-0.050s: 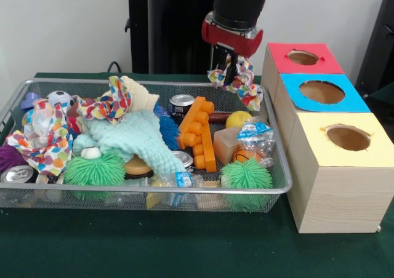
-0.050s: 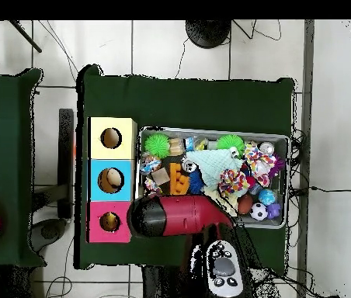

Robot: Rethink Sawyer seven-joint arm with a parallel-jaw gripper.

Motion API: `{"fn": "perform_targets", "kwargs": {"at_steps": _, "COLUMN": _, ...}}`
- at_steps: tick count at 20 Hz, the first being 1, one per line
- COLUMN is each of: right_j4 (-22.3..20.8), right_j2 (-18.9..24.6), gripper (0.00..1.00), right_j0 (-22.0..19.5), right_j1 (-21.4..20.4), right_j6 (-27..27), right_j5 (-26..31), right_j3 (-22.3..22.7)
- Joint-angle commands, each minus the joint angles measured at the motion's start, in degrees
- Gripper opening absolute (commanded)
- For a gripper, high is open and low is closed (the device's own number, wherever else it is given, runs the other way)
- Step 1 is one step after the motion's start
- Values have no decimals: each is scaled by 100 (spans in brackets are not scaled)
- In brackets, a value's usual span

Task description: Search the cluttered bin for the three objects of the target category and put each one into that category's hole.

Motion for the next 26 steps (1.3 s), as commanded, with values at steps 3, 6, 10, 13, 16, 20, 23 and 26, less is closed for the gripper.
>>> {"fn": "perform_targets", "kwargs": {"at_steps": 3, "right_j4": -445, "right_j2": 22, "gripper": 0, "right_j0": 125, "right_j1": 338, "right_j6": 63, "right_j5": -322, "right_j3": -627}}
{"fn": "perform_targets", "kwargs": {"at_steps": 6, "right_j4": -582, "right_j2": -159, "gripper": 0, "right_j0": 251, "right_j1": 601, "right_j6": 205, "right_j5": -559, "right_j3": -740}}
{"fn": "perform_targets", "kwargs": {"at_steps": 10, "right_j4": -632, "right_j2": -251, "gripper": 0, "right_j0": 317, "right_j1": 707, "right_j6": 214, "right_j5": -575, "right_j3": -783}}
{"fn": "perform_targets", "kwargs": {"at_steps": 13, "right_j4": -669, "right_j2": -312, "gripper": 0, "right_j0": 355, "right_j1": 787, "right_j6": 163, "right_j5": -513, "right_j3": -906}}
{"fn": "perform_targets", "kwargs": {"at_steps": 16, "right_j4": -688, "right_j2": -219, "gripper": 0, "right_j0": 266, "right_j1": 812, "right_j6": -35, "right_j5": -379, "right_j3": -890}}
{"fn": "perform_targets", "kwargs": {"at_steps": 20, "right_j4": -689, "right_j2": -144, "gripper": 100, "right_j0": 175, "right_j1": 813, "right_j6": -101, "right_j5": -330, "right_j3": -791}}
{"fn": "perform_targets", "kwargs": {"at_steps": 23, "right_j4": -746, "right_j2": -236, "gripper": 100, "right_j0": 241, "right_j1": 856, "right_j6": -23, "right_j5": -429, "right_j3": -799}}
{"fn": "perform_targets", "kwargs": {"at_steps": 26, "right_j4": -634, "right_j2": -207, "gripper": 100, "right_j0": 257, "right_j1": 991, "right_j6": 158, "right_j5": -620, "right_j3": -831}}
